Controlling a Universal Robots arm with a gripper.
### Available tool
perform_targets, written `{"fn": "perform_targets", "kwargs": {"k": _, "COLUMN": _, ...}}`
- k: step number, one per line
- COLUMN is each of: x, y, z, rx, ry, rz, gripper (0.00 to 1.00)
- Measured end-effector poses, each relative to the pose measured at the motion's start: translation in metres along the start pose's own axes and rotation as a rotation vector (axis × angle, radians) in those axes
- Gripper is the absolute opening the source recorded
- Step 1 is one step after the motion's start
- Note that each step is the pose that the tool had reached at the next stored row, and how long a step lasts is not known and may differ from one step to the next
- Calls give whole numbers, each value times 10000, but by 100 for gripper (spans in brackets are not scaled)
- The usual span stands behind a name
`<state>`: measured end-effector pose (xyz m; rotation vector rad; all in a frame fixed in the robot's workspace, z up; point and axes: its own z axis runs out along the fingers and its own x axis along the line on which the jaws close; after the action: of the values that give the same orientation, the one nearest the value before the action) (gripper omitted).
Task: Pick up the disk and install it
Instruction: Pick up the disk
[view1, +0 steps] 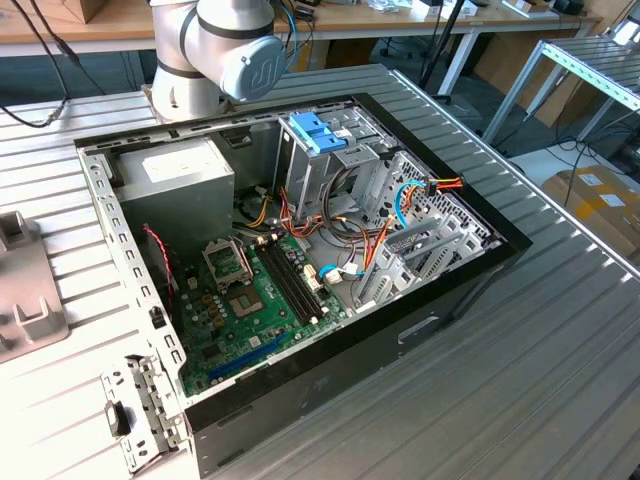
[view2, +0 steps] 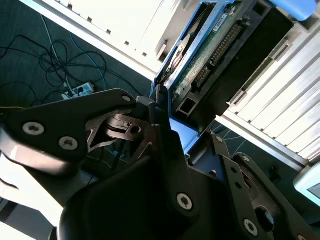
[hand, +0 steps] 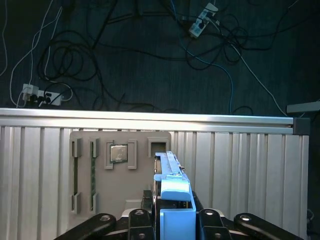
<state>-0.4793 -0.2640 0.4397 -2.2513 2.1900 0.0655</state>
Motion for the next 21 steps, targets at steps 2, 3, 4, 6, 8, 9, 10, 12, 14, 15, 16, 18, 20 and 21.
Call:
{"fn": "perform_targets", "kwargs": {"k": 2, "x": -1, "y": 1, "z": -24, "rx": 0, "ry": 0, "rz": 0, "gripper": 37}}
{"fn": "perform_targets", "kwargs": {"k": 3, "x": -1, "y": 1, "z": -33, "rx": 0, "ry": 0, "rz": -1, "gripper": 37}}
{"fn": "perform_targets", "kwargs": {"k": 4, "x": -1, "y": 1, "z": -42, "rx": 0, "ry": 0, "rz": 0, "gripper": 37}}
{"fn": "perform_targets", "kwargs": {"k": 6, "x": -2, "y": 2, "z": -63, "rx": -1, "ry": 0, "rz": 0, "gripper": 37}}
{"fn": "perform_targets", "kwargs": {"k": 8, "x": -3, "y": 2, "z": -86, "rx": 0, "ry": 0, "rz": 0, "gripper": 37}}
{"fn": "perform_targets", "kwargs": {"k": 9, "x": -3, "y": 2, "z": -94, "rx": 0, "ry": 0, "rz": 0, "gripper": 37}}
{"fn": "perform_targets", "kwargs": {"k": 10, "x": -3, "y": 3, "z": -105, "rx": 0, "ry": 0, "rz": 0, "gripper": 37}}
{"fn": "perform_targets", "kwargs": {"k": 12, "x": -4, "y": 3, "z": -119, "rx": 0, "ry": 0, "rz": 0, "gripper": 37}}
{"fn": "perform_targets", "kwargs": {"k": 14, "x": -4, "y": 3, "z": -127, "rx": 1, "ry": 0, "rz": 0, "gripper": 37}}
{"fn": "perform_targets", "kwargs": {"k": 15, "x": -4, "y": 4, "z": -131, "rx": -1, "ry": 0, "rz": 0, "gripper": 37}}
{"fn": "perform_targets", "kwargs": {"k": 16, "x": -4, "y": 4, "z": -132, "rx": 1, "ry": 0, "rz": 0, "gripper": 37}}
{"fn": "perform_targets", "kwargs": {"k": 18, "x": -5, "y": 4, "z": -151, "rx": -1, "ry": 0, "rz": 0, "gripper": 37}}
{"fn": "perform_targets", "kwargs": {"k": 20, "x": -5, "y": 5, "z": -170, "rx": -1, "ry": 0, "rz": 0, "gripper": 37}}
{"fn": "perform_targets", "kwargs": {"k": 21, "x": -5, "y": 5, "z": -178, "rx": -1, "ry": 0, "rz": 0, "gripper": 37}}
